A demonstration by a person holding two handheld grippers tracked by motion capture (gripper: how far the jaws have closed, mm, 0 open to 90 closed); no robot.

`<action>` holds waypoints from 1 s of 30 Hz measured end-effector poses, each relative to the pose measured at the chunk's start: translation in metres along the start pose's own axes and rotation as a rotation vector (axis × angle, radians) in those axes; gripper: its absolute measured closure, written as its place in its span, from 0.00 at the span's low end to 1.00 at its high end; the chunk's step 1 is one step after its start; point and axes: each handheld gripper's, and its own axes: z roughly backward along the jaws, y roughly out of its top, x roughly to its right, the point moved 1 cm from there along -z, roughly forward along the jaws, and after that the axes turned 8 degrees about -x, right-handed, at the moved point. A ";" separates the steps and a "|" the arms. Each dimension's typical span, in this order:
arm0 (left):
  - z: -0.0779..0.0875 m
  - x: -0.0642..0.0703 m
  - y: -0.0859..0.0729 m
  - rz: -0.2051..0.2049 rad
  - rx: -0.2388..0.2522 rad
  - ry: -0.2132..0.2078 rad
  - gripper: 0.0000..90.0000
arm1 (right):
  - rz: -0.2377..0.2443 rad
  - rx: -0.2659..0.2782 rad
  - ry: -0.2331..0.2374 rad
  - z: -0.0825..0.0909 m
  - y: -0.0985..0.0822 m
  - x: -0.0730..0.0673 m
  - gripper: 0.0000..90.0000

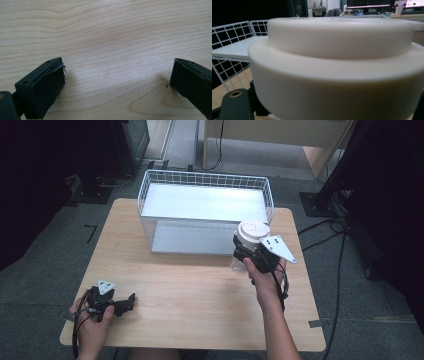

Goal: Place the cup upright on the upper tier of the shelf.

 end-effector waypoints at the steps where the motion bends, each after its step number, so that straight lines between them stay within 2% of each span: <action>1: 0.000 0.000 0.000 0.000 0.000 0.000 0.00 | 0.000 0.000 0.000 0.000 0.000 0.000 0.17; 7: 0.000 0.000 0.000 -0.001 0.000 0.000 0.00 | 0.018 0.024 0.010 -0.003 0.017 -0.009 0.17; 13: 0.000 0.000 0.000 -0.002 -0.003 0.001 0.00 | 0.036 0.071 0.019 -0.005 0.040 -0.019 0.17; 22: 0.000 0.000 0.000 0.001 0.000 -0.001 0.00 | 0.050 0.119 0.022 -0.011 0.062 -0.032 0.17; 30: 0.000 0.000 0.000 0.002 0.000 -0.003 0.00 | 0.026 0.146 0.018 -0.019 0.075 -0.034 0.17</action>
